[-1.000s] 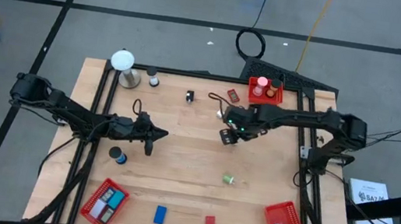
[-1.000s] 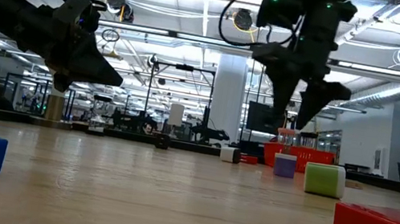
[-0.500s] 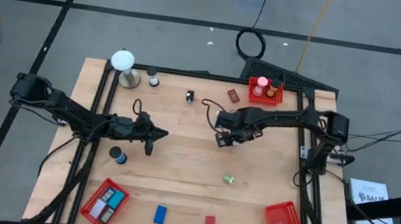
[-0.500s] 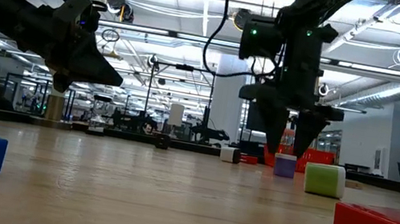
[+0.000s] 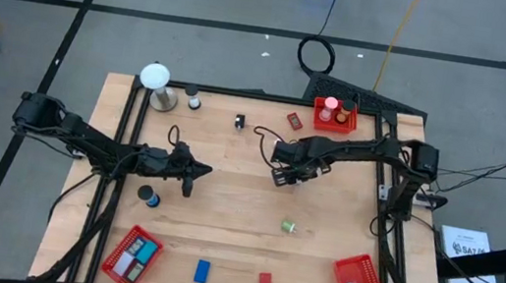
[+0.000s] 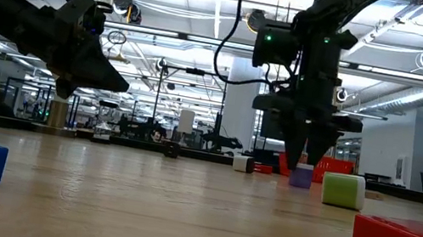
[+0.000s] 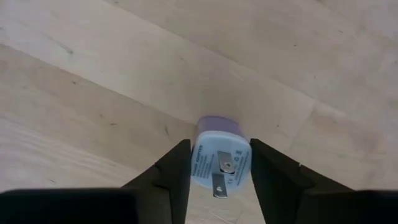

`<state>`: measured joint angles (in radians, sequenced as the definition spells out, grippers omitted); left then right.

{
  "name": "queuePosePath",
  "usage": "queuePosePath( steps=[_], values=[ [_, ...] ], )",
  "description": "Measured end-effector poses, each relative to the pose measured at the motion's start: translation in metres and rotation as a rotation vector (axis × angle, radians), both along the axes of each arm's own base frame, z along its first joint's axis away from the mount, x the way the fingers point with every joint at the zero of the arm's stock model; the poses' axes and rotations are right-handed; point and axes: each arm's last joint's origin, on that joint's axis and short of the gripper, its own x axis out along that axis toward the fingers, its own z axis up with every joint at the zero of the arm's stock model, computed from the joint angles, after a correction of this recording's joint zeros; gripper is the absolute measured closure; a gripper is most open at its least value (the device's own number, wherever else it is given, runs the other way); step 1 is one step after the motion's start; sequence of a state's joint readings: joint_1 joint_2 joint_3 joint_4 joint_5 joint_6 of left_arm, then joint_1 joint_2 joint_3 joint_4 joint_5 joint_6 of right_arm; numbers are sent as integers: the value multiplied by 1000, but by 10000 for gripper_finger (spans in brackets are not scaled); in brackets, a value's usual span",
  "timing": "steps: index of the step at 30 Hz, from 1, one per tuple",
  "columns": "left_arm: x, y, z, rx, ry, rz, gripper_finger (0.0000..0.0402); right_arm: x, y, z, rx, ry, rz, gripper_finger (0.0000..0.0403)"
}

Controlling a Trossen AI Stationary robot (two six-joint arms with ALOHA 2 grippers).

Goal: Pick & Place Office items
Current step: Put the blue charger adapter into the bottom right red basket

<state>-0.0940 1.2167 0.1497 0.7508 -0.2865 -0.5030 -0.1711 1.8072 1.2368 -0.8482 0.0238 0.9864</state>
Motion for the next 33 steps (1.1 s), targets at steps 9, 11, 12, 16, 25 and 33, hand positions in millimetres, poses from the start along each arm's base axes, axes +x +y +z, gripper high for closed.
queuePosePath(
  steps=[9,11,12,16,25,33],
  values=[
    [0,-1,0,-25,-1,-27,385,-37,40,63,80,-46,43,271],
    [0,-1,0,-28,-1,-32,385,-54,62,82,91,-50,40,271],
    [0,-1,0,-31,0,-43,385,-63,73,91,98,-56,32,271],
    [0,-2,-1,-27,7,-75,385,-101,122,113,145,-32,23,271],
    [-1,-2,-4,-20,50,-67,385,-159,198,119,162,67,170,272],
    [-1,-1,-4,-9,48,-48,385,-187,225,93,160,84,317,272]
  ],
)
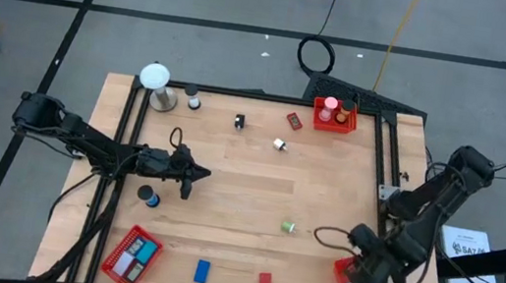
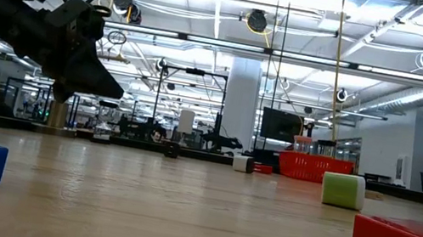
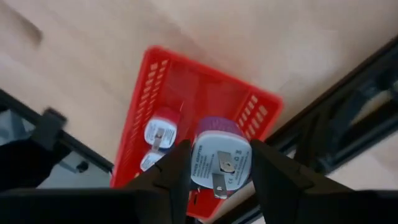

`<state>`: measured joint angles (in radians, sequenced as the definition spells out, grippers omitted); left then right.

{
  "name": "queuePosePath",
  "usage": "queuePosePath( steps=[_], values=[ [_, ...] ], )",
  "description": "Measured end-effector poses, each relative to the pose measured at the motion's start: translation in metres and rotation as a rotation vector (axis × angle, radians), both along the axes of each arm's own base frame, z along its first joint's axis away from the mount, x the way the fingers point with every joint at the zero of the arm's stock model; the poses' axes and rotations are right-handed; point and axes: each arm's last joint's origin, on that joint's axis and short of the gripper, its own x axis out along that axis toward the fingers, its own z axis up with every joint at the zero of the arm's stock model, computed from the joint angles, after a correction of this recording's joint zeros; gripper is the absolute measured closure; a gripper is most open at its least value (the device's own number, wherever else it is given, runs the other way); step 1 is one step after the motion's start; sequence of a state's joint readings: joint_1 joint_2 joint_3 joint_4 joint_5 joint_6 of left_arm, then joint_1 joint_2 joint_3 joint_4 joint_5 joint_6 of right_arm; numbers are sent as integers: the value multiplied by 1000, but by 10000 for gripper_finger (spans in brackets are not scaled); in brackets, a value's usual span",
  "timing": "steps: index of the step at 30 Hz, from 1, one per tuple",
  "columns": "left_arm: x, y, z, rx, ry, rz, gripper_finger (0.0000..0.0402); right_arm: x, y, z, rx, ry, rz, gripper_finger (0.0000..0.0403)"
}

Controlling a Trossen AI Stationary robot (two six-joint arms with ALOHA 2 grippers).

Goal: Pick & Place Office items
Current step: Put the blue charger adapter into the bottom right red basket

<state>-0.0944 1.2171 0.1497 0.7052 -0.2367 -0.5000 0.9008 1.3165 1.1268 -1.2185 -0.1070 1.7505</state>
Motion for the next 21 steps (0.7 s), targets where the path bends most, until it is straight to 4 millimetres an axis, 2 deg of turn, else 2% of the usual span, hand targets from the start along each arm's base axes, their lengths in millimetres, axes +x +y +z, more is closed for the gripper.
queuePosePath(
  steps=[10,21],
  values=[
    [0,0,0,-17,-3,5,385,-13,9,-48,59,-4,46,272],
    [0,0,0,-24,-4,7,385,-18,15,-61,132,0,65,272]
  ],
)
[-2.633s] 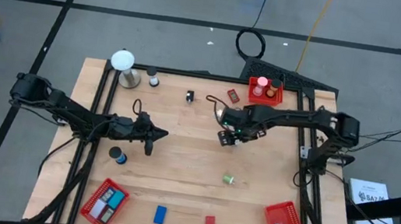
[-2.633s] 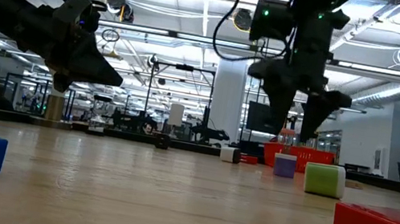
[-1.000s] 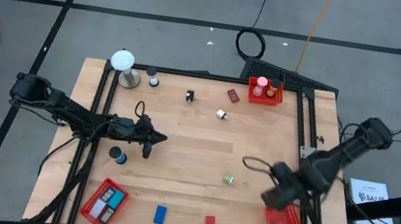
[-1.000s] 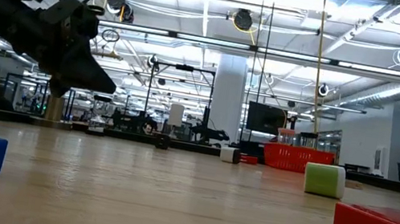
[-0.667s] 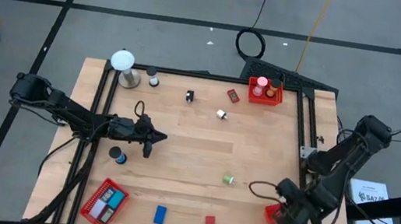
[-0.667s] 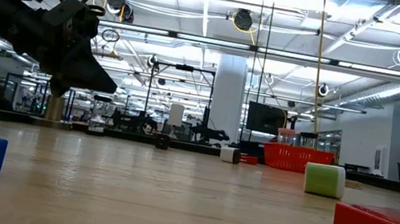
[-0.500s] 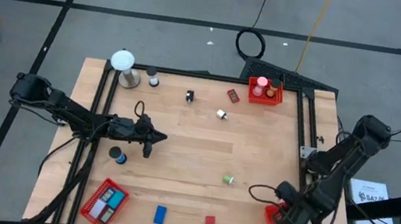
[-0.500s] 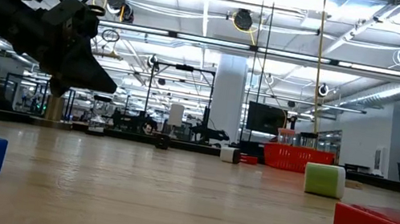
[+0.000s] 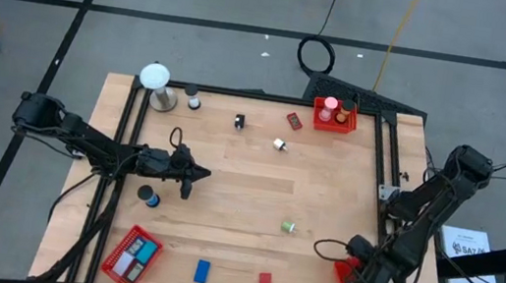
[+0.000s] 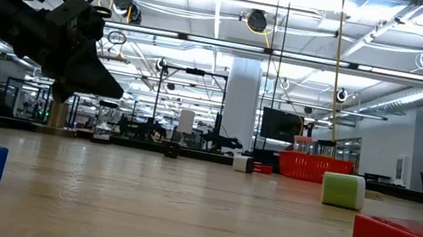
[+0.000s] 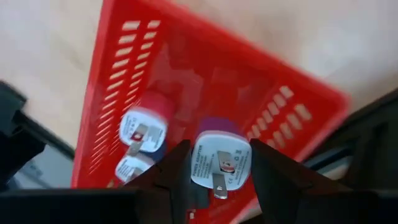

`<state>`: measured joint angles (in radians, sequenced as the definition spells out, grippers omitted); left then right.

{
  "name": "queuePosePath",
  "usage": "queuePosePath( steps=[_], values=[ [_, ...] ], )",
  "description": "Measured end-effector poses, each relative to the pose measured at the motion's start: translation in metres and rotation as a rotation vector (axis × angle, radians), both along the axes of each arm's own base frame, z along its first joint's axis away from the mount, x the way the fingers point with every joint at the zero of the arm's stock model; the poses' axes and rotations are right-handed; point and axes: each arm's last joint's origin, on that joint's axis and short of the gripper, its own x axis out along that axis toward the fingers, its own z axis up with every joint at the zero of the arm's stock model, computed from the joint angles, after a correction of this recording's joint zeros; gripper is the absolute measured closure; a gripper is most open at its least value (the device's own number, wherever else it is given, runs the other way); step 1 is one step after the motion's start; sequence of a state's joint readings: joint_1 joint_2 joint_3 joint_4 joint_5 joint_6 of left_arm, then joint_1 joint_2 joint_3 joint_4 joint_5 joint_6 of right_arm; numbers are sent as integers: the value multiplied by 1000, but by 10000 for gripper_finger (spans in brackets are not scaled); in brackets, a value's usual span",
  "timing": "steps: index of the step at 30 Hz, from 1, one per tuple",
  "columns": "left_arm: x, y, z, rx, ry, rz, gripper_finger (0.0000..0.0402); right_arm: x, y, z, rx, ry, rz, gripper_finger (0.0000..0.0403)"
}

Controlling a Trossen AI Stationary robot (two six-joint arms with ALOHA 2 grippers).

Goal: Pick & Place Office items
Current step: Put the blue charger adapter into the bottom right red basket

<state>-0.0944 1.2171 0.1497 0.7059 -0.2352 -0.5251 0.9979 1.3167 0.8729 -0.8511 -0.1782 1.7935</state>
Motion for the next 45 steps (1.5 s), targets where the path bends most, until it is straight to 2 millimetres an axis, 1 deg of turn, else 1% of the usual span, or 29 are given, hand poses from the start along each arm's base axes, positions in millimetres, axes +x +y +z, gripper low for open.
queuePosePath(
  steps=[5,19,28,37,40,45],
  values=[
    [0,0,0,7,1,-2,385,-2,1,-9,23,-6,13,272],
    [0,0,0,4,3,-3,385,-3,-1,-23,50,-35,61,272],
    [0,0,0,3,6,-2,385,-3,1,-28,117,-24,88,249],
    [0,0,-1,10,10,-5,385,-3,2,-29,133,-34,89,243],
    [0,0,-1,14,10,-6,385,-3,2,-29,133,-34,89,232],
    [0,0,-1,14,10,-6,385,-3,2,-29,135,-30,83,195]
  ],
)
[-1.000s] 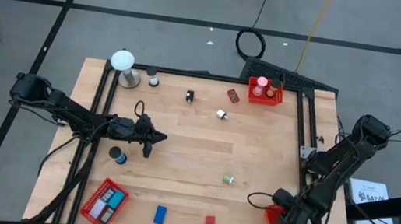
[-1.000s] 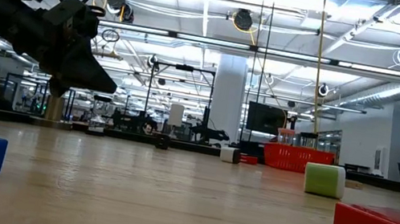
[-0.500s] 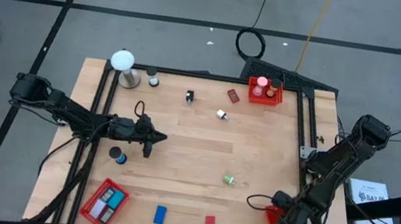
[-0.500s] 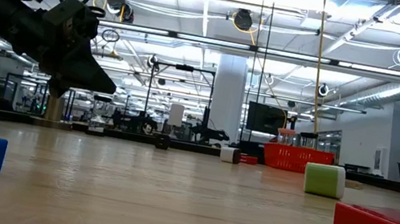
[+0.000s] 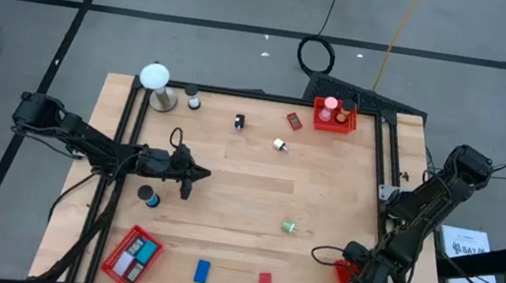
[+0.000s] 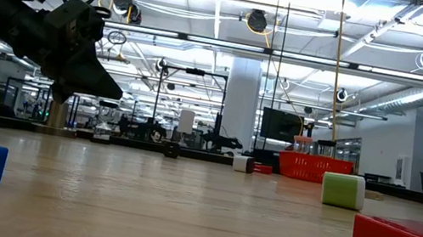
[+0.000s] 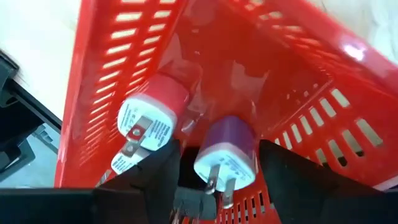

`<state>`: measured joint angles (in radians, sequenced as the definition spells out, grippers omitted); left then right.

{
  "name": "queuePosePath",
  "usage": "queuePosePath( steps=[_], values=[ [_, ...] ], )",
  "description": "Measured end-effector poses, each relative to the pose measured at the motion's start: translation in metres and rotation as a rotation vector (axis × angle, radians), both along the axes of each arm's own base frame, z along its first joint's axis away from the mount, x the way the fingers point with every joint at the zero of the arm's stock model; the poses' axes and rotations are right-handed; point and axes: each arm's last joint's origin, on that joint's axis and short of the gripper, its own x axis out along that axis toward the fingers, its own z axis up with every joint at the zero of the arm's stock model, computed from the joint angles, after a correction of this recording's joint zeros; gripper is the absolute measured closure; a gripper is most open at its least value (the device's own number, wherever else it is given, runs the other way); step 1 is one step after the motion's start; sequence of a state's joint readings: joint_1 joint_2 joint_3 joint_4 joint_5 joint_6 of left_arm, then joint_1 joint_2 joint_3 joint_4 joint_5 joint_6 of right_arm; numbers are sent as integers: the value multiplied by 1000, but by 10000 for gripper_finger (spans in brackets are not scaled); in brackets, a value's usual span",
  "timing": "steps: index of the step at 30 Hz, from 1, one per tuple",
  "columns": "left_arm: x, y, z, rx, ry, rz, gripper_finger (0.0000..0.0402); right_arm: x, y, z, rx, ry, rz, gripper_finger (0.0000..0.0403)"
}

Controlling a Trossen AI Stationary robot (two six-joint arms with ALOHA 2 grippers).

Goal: Pick & Place Office items
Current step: Put the blue charger adapter into the bottom right red basket, then put the blue digital clock into the bottom left red basket

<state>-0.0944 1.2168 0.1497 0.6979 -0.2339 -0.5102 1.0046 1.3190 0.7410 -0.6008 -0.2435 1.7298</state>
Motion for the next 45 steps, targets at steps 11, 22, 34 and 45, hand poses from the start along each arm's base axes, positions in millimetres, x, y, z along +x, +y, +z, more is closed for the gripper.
queuePosePath(
  steps=[11,22,34,45],
  values=[
    [0,0,0,7,1,-3,385,0,0,6,52,-13,6,178],
    [0,0,0,7,0,-2,385,-2,-4,14,77,-55,48,286],
    [1,0,2,-27,-21,10,385,-12,-21,38,90,-108,57,376],
    [-3,8,18,-32,-122,83,385,19,-63,60,-189,-413,-168,386]
  ],
)
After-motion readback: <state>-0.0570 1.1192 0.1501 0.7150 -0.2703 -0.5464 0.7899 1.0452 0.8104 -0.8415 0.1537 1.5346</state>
